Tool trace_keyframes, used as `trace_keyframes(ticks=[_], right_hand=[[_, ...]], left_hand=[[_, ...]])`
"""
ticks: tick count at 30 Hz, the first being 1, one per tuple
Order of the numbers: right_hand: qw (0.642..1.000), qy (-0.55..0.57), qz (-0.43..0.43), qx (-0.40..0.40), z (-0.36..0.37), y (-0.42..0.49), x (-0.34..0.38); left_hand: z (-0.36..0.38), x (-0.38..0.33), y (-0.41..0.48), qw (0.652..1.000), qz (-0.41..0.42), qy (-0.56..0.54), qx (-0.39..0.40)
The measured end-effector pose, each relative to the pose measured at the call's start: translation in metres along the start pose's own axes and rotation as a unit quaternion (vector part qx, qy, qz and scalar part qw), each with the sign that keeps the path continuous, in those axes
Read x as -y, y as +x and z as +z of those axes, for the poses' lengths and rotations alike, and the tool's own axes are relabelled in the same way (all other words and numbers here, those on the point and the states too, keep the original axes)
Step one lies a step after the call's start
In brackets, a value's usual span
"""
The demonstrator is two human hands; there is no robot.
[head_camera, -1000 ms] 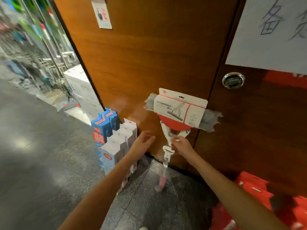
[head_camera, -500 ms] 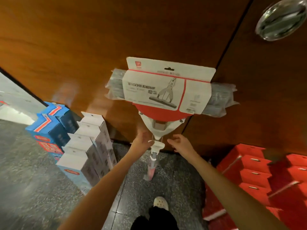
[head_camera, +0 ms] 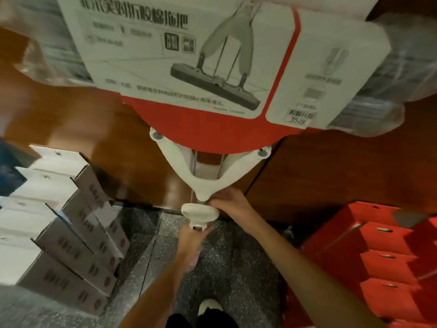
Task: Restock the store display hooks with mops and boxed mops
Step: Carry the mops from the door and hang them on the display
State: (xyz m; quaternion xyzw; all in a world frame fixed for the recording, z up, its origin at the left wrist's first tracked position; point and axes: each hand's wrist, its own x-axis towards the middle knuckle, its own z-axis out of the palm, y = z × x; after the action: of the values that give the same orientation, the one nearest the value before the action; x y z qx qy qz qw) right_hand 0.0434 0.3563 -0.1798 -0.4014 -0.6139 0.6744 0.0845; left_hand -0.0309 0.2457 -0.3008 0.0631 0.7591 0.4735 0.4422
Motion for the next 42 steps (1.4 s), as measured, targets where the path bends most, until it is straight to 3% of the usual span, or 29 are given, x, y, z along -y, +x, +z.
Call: trace_keyframes(ticks=[13,21,32,42], right_hand=[[0.999,0.006,-0.001,0.045,0.024,-0.052,0.049],[0.986,0.021,-0.092,-0.141,0.039,-0.147,0.154],[0.964,-0.001,-0.139,-0.228,0.044,-0.315,0.244],[0.904,-0.038,-0.214,-0.369,-0.034,-0.548,0.288]], left_hand=[[-0.005,-0.027,-0.064,0.999,-0.019,-0.001,-0.042],[-0.020,-0.102,-0.181,0.999,0.023,0.039,-0.013],[-0.052,-0.160,-0.357,0.993,0.091,0.076,-0.006],[0.025,-0.173,-0.559,0.958,0.263,0.099,0.063]])
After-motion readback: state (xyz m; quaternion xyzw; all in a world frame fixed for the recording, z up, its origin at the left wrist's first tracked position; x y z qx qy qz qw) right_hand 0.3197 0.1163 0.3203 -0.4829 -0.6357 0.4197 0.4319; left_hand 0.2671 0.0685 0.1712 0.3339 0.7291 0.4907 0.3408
